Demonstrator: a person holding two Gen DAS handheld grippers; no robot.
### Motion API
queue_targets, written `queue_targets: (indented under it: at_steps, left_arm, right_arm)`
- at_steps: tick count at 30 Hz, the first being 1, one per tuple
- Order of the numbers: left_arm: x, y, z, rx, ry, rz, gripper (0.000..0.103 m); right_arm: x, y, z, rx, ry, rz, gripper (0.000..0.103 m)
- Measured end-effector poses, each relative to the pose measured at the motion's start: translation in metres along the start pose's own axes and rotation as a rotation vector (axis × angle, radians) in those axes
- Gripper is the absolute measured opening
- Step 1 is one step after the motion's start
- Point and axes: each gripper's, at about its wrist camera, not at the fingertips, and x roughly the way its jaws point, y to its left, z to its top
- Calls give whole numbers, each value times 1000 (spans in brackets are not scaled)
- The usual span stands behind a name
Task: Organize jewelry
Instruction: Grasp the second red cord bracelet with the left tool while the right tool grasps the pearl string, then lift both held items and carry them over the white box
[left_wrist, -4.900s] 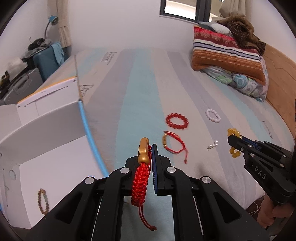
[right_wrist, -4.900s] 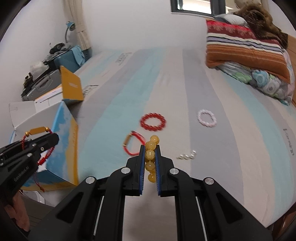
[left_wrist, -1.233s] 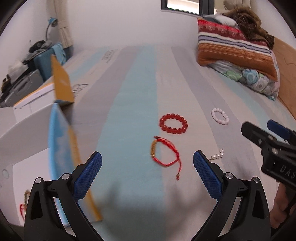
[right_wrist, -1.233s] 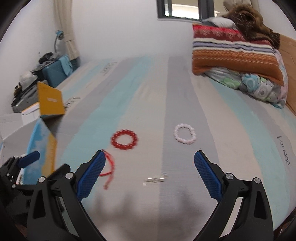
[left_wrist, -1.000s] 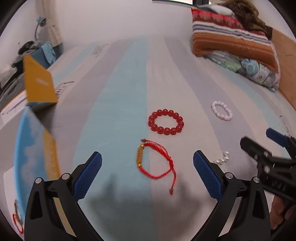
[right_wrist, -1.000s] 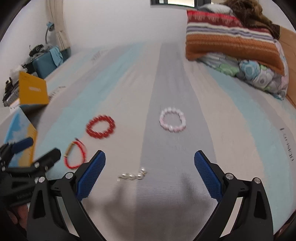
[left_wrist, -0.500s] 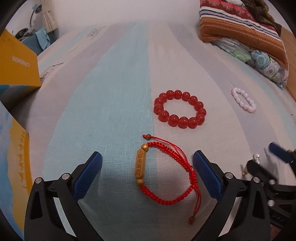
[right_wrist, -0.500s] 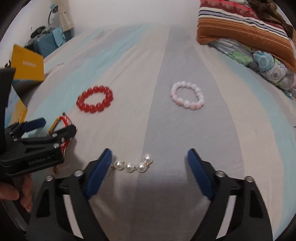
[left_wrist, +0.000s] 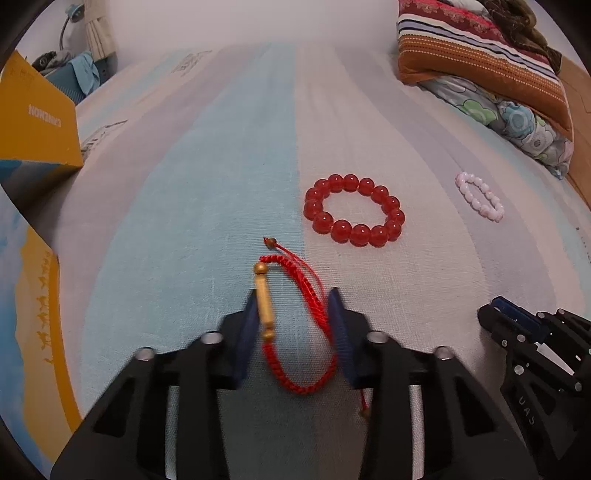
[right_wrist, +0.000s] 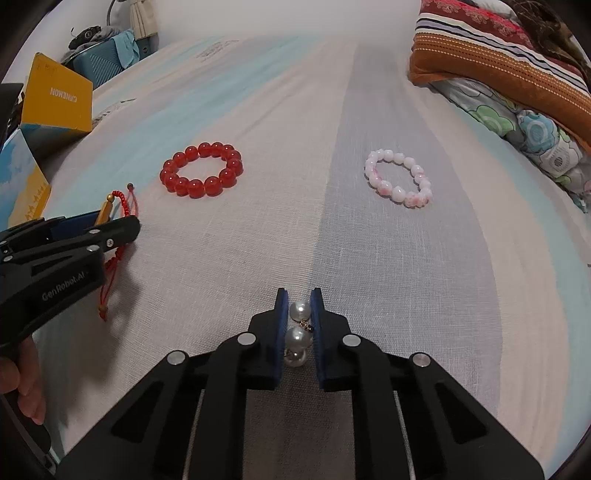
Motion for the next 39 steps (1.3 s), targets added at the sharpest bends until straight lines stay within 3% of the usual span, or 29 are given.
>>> queue_targets:
  at_steps: [2, 3, 11, 28, 39]
  left_arm:
    - [-2, 1, 0, 4, 3, -13, 12]
    - [-3, 1, 0, 7, 5, -20, 11]
    - [-12, -4, -2, 16, 4, -57, 10]
    - [-28, -10, -4, 39, -10, -56, 10]
    - [-88, -9, -5, 52, -63, -45, 10]
  right_arm:
    - [-1, -3, 1, 15, -3, 12, 12]
    - [-1, -5, 2, 19, -5, 14, 11]
    - [-6, -14, 3, 54, -28, 8, 11]
    - [-20, -21, 5, 89, -56, 11, 11]
    - [-75, -10, 21, 101, -127, 24, 11]
